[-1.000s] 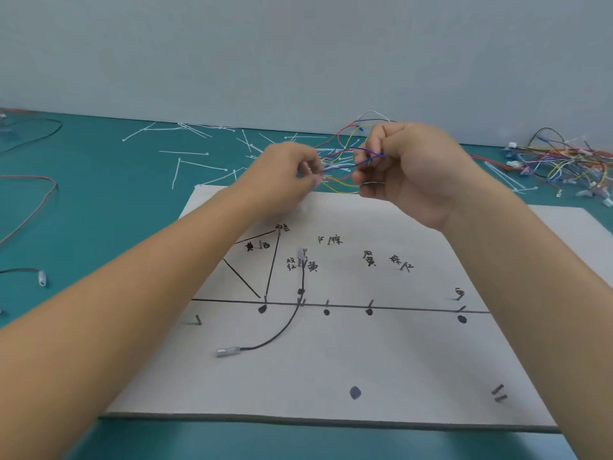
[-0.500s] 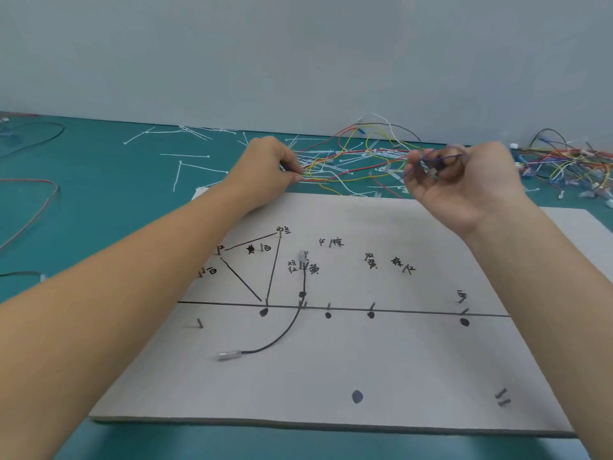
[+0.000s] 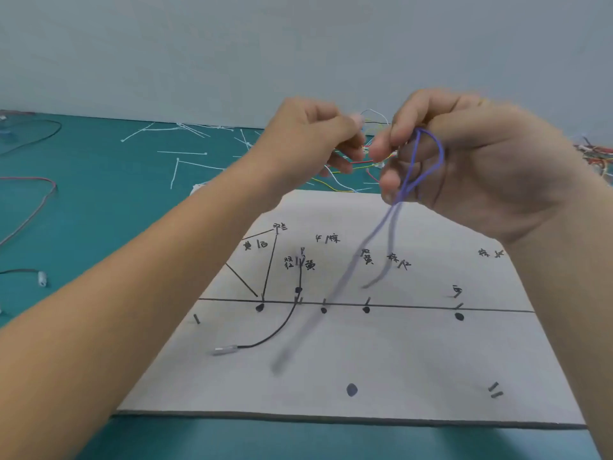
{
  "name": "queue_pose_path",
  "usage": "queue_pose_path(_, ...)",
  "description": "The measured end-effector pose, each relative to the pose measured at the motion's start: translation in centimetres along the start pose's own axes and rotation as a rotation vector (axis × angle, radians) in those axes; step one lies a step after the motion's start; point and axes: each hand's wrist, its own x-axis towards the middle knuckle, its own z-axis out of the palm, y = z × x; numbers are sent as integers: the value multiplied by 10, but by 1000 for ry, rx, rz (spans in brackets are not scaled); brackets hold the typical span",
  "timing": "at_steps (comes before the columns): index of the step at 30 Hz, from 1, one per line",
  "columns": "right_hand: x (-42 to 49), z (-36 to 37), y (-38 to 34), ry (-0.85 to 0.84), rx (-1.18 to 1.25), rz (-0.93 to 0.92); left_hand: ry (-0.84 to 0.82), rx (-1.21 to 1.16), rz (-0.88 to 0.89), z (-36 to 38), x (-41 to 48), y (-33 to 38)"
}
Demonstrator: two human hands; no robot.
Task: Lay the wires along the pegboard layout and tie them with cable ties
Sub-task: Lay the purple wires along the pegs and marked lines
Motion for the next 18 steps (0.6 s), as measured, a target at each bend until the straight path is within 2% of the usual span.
queue_pose_path(4,0,7,-6,63,9,-23,-379,-317,-112,-9,-52,31)
queue_pose_path(6,1,12,-7,98,-41,-29,-436,-438,-163,-10,-76,35)
queue_pose_path(10,5,24,-3,88,-214,-33,-418,-705,-233,-9,-115,30)
queue_pose_path(13,9,27,4,112,-228,5,-274,-864,-273,-16,-135,24)
queue_pose_path(16,14,27,12,69,-199,99,-148,-878,-280,-18,-148,21)
queue_pose_path(18,17,28,18,33,-186,145,-60,-794,-290,-16,-155,16)
